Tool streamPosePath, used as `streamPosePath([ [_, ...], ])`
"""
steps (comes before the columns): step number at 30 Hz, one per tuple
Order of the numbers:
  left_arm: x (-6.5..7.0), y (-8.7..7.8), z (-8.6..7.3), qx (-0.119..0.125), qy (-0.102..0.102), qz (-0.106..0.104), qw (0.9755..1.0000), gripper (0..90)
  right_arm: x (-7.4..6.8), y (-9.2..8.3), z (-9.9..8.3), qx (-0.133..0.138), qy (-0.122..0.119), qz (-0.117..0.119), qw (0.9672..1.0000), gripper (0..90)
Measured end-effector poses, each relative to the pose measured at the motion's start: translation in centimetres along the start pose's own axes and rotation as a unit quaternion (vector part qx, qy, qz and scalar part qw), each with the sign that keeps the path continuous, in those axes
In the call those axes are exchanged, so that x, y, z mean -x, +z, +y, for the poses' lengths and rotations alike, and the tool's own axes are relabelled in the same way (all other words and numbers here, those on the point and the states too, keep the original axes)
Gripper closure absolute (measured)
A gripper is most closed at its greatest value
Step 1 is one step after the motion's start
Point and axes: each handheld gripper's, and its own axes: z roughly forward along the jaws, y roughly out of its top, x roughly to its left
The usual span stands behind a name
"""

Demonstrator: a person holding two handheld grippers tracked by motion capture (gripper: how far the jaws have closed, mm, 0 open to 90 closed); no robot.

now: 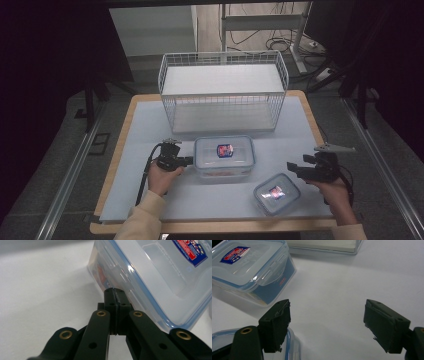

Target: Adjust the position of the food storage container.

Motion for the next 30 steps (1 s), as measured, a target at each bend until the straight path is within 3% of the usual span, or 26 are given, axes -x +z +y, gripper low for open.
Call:
streamPosePath([
  [6,0.1,0.2,0.0,0.008,0.000,-0.003,1.0000,90.0,-0.2,0.0,0.1,0.001,-0.003,0.000,1.0000,21.3],
  [10,-0.3,-0.7,-0.2,0.014,0.003,-0.002,0.9999,90.0,-0.3,-0.2,0.4,0.017,-0.009,0.001,0.9998,21.5],
  [13,-0.4,-1.9,-0.5,0.026,0.001,-0.005,0.9997,90.0,-0.4,-0.4,0.5,0.020,-0.012,0.003,0.9997,21.5],
  [19,-0.1,-3.5,-1.2,0.026,0.014,-0.009,0.9995,89.6,-0.6,-0.3,0.5,0.018,-0.015,0.007,0.9997,21.4],
  [30,-0.4,-4.2,-1.6,0.033,0.005,-0.011,0.9994,86.2,-1.2,-0.2,0.7,0.017,-0.023,0.017,0.9994,21.2],
])
